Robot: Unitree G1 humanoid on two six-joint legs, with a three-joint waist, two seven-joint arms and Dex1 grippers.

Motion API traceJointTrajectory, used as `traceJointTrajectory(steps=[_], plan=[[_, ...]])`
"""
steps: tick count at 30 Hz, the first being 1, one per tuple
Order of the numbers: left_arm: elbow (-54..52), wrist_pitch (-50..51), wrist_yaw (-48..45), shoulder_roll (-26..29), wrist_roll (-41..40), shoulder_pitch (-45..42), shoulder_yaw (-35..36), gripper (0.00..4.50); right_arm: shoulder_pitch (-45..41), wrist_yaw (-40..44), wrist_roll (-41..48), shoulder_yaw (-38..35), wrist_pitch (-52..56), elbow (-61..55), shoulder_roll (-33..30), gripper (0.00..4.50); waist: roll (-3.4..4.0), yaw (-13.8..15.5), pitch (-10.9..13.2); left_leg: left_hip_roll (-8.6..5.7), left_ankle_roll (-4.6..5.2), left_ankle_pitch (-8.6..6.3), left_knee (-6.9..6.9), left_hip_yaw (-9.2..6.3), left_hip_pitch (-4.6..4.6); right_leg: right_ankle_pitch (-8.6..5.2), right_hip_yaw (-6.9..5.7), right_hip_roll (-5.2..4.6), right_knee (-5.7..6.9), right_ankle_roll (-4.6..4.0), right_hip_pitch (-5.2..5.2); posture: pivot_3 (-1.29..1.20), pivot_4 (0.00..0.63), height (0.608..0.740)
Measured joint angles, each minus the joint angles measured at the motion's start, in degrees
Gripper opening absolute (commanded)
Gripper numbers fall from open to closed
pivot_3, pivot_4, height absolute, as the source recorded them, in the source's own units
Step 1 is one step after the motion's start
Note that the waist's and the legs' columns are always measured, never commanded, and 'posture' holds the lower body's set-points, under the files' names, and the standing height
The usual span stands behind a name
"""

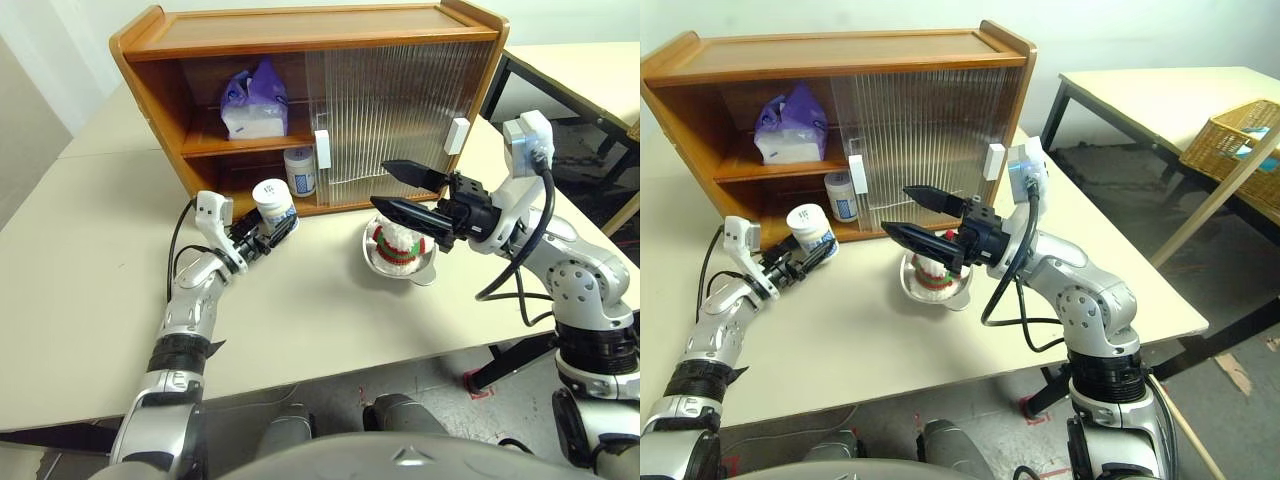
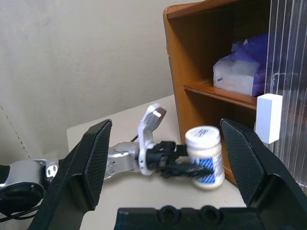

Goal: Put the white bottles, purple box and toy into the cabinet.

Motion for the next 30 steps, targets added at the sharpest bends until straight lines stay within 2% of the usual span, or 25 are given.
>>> traceJointTrajectory(steps=[15, 20, 25, 30], plan=[[15.10, -5.49, 15.19, -0.12, 4.76, -9.35, 2.83, 3.10, 0.01, 0.03, -0.04, 0.02, -0.16, -0.01, -0.04, 4.50, -0.07, -0.06, 0.03, -0.22, 0.29, 0.22, 0.07, 0.07, 0.03, 0.25, 0.08, -0.01, -0.18, 0.28, 0.15, -0.18, 0.007, 0.740], [23.70, -8.82, 23.00, -0.37, 7.69, -14.35, 3.45, 3.10, 0.01, 0.03, -0.05, 0.01, -0.19, 0.00, -0.08, 4.50, -0.09, -0.06, 0.02, -0.29, 0.41, 0.30, 0.16, 0.14, 0.04, 0.30, 0.07, 0.07, -0.20, 0.37, 0.23, -0.18, 0.004, 0.740], [31.68, -11.16, 30.19, -2.14, 10.05, -19.71, 3.55, 3.10, 0.01, 0.04, -0.06, 0.03, -0.19, -0.02, -0.06, 4.50, -0.13, -0.06, 0.04, -0.80, 0.48, 0.34, 0.32, 0.19, 0.03, 0.38, 0.05, 0.04, -0.25, 0.52, 0.33, -0.19, 0.002, 0.740], [36.83, -12.34, 33.16, -3.82, 11.04, -23.72, 3.59, 3.10, 0.01, 0.01, -0.05, 0.03, -0.19, -0.04, -0.08, 4.50, -0.15, -0.25, 0.05, -1.03, 0.56, 0.39, 0.37, 0.18, 0.04, 0.44, 0.05, -0.03, -0.26, 0.63, 0.35, -0.20, 0.001, 0.740]])
